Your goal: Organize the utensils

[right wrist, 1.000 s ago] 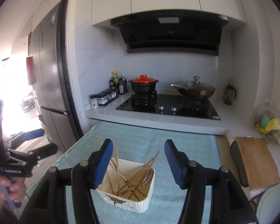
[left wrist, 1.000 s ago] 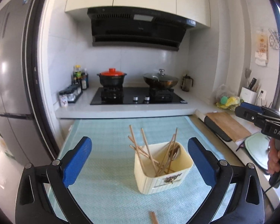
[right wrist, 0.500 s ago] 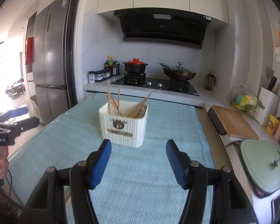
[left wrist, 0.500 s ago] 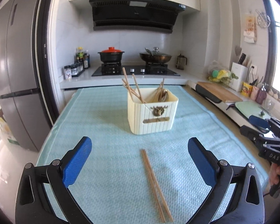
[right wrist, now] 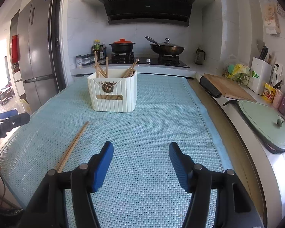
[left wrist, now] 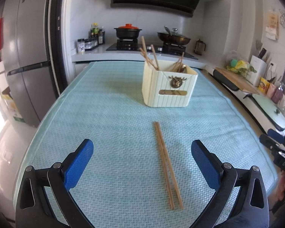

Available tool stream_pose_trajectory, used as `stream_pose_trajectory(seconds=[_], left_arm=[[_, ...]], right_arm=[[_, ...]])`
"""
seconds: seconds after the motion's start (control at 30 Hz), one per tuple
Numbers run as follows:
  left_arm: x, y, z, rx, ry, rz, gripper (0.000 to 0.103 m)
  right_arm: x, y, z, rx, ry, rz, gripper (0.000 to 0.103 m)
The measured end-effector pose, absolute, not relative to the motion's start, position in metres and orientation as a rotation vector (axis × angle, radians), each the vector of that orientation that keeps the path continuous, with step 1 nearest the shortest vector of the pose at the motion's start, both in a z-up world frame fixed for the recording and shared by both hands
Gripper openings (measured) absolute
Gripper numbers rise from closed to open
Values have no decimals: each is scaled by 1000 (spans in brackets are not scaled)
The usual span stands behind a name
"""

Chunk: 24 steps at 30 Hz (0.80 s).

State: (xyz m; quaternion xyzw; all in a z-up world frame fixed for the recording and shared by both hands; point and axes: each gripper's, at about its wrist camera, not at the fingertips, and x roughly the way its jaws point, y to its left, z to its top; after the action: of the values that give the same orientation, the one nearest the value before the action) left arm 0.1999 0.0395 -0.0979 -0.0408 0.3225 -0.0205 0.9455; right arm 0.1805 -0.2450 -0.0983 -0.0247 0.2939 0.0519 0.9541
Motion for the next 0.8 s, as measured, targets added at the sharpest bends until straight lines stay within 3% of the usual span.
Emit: stream_pose_trajectory(seconds=[0.17,0.23,0.3,0.57,0.8], left_arm=[[200,55,-114,-105,680,5,102],[201,60,-120,-121,691,14,102],[201,63,-124,-122,696,23,102],[195,85,-129,-158,697,66,102],[188,96,-135,-175,702,87,102]], right_arm=[[197,-237,-116,-7,670,149,61],[207,-225,-123,-3,710,199,53],[217,-208,-132,2,752,262,36],[270,-133,-162,40,915,466,13],[298,-85,-191,23,1045,525,11]])
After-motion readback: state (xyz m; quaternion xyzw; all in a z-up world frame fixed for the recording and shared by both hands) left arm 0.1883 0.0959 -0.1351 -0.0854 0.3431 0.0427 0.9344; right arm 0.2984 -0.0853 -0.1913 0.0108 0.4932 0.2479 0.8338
